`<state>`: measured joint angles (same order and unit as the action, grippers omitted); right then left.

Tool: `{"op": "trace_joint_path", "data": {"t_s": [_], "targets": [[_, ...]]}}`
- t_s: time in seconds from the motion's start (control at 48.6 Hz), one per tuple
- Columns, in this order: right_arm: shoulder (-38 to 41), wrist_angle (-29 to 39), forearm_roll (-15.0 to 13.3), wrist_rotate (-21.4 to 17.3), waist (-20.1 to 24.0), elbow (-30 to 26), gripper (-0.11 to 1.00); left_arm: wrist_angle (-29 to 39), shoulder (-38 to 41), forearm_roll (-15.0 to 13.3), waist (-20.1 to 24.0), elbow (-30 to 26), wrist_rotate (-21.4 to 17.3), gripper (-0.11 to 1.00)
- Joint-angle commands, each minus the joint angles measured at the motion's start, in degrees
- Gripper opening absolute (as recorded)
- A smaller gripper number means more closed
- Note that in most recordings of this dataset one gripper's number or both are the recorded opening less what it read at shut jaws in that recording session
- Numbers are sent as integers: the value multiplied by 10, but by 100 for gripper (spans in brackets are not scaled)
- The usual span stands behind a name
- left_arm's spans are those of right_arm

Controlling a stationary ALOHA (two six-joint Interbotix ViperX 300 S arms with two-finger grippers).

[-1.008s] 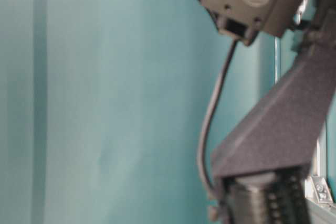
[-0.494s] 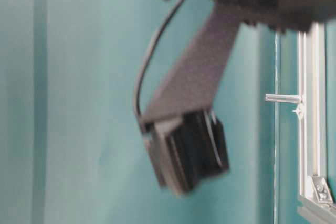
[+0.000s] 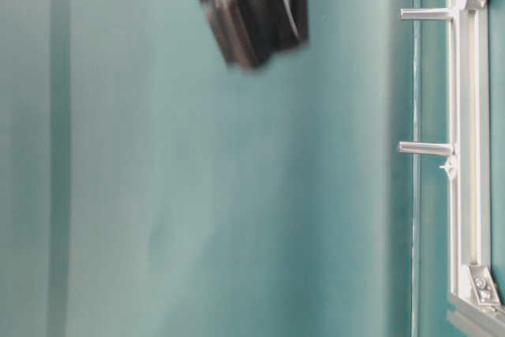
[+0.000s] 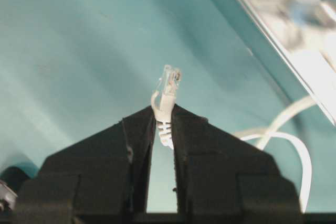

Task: Move the cable alternately left and right between 8 closely spaced pins so it hooks onto each one.
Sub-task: 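Lift the cable with the right gripper and carry it toward the frame's right corner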

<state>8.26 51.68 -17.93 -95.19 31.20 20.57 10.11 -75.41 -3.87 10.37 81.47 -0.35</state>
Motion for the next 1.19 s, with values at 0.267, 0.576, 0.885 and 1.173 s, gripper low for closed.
{"op": "trace_joint_path", "data": {"t_s": [0.267,0.576,0.885,1.173], "targets": [[-72,46,-8,-105,5,41,12,-4,4,2,1,-6,0,38],[-78,50,-11,-150,-20,41,12,-4,4,2,1,-6,1,38],[-78,50,-11,-157,-53,45,12,-4,4,1,1,-6,1,38],[-78,54,-11,-157,-73,54,12,-5,4,2,1,-5,1,38]]}}
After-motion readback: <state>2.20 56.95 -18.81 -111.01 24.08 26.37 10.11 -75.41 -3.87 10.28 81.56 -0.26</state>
